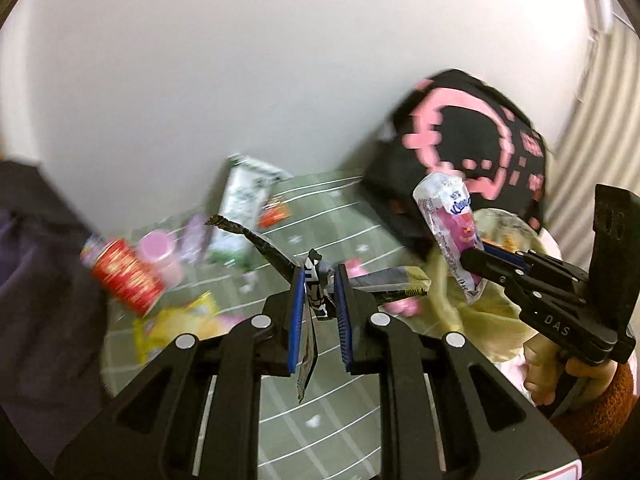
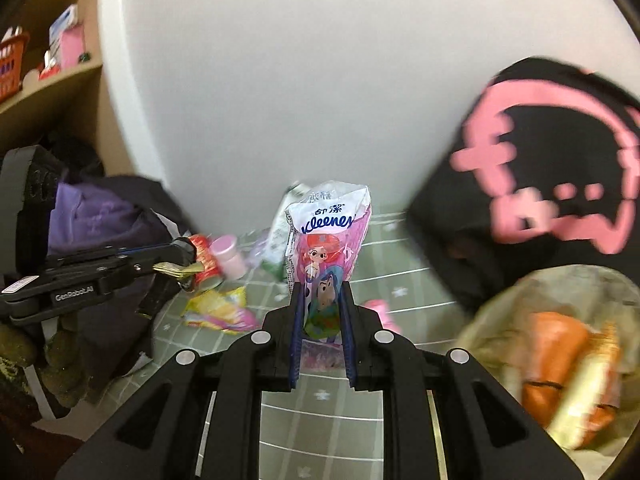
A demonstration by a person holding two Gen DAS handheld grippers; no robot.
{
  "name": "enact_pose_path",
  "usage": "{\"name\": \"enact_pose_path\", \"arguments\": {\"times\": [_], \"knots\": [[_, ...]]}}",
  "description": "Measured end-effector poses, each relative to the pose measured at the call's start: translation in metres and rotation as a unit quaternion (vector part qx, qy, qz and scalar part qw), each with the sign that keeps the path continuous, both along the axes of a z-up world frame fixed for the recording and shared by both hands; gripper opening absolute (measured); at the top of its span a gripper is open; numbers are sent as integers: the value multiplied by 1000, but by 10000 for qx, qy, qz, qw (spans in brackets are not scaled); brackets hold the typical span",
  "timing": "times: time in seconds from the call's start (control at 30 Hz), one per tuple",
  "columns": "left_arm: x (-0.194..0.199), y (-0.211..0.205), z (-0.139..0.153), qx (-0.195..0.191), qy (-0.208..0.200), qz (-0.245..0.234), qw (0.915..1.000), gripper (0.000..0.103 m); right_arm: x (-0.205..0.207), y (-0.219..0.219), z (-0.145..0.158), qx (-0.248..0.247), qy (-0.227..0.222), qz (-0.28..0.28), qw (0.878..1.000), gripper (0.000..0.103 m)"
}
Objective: Collect trash
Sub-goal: 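Carry both items over the yellow trash bag and open both tools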
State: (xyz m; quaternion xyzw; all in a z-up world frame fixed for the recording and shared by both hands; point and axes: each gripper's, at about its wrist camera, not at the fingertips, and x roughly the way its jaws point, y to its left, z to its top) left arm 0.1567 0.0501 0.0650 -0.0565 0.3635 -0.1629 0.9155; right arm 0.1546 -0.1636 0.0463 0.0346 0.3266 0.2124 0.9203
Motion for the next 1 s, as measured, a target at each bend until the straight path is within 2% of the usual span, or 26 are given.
{"name": "enact_pose_path", "arguments": {"times": [0.23, 0.53, 0.77, 1.0], "knots": [[16, -60, 15, -242, -145, -773, 9966, 14, -22, -66, 18, -211, -168, -869, 9959, 17], [27, -152, 20, -340, -194, -1667, 9852, 14, -46, -148, 32, -497, -233, -1800, 9821, 17], [34, -222, 8, -249, -16, -2106, 9773, 14, -60, -195, 25, -510, -171, -2087, 9765, 17], [48, -268, -13, -172, 218, -2319, 9723, 14, -61, -225, 16, -490, -85, -2192, 9744, 17]]}}
